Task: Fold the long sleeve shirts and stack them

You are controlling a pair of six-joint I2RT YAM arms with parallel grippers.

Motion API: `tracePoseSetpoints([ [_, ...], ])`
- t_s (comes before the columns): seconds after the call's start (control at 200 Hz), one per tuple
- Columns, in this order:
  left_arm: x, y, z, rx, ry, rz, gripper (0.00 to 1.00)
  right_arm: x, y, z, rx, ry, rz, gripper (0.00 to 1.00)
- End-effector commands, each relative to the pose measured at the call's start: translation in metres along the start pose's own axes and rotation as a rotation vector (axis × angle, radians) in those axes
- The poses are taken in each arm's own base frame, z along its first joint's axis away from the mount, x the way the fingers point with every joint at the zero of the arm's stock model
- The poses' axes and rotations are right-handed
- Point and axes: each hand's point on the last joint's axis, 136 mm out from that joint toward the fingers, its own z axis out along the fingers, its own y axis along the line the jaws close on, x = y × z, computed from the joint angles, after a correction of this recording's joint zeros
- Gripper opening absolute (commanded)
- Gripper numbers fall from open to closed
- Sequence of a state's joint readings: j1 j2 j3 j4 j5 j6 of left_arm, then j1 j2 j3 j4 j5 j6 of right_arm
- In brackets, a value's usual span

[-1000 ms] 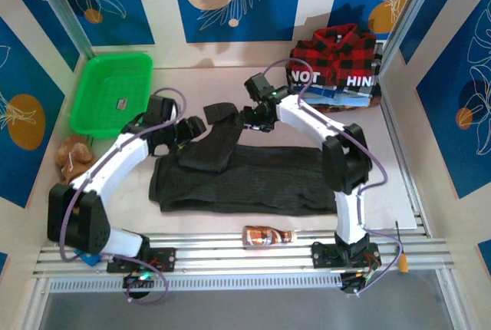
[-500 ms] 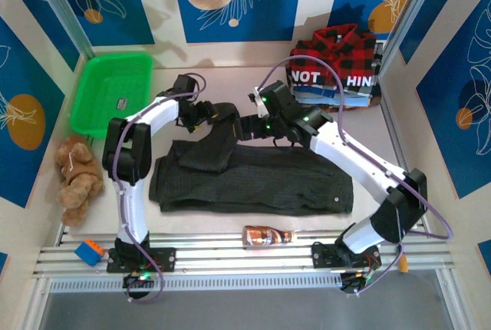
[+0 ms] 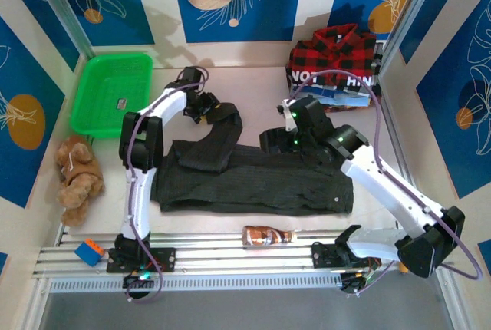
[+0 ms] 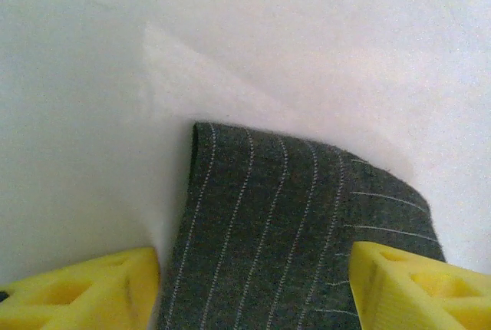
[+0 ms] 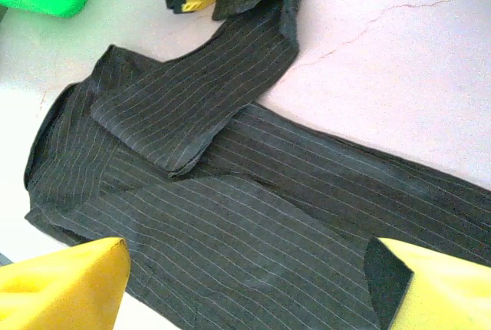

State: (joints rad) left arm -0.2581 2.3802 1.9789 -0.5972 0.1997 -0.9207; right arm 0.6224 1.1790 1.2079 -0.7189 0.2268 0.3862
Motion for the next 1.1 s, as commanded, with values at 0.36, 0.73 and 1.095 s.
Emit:
tracePoseSetpoints([
  [0.36,0.032,0.040,0.032,-0.168,0.104,-0.032,0.32,0.012,-0.040,-0.042,0.048,-0.081,0.075,0.82],
  [0.73,0.020,-0.025,-0.021,0.021,-0.018,0.098,0.01,0.019,-0.051,-0.045,0.042,-0.088,0.103,0.82],
  [1.095,0.044,-0.070,-0.100,0.104,-0.149,0.371,0.00,0.025,-0.058,-0.034,0.036,-0.070,0.135,0.82],
])
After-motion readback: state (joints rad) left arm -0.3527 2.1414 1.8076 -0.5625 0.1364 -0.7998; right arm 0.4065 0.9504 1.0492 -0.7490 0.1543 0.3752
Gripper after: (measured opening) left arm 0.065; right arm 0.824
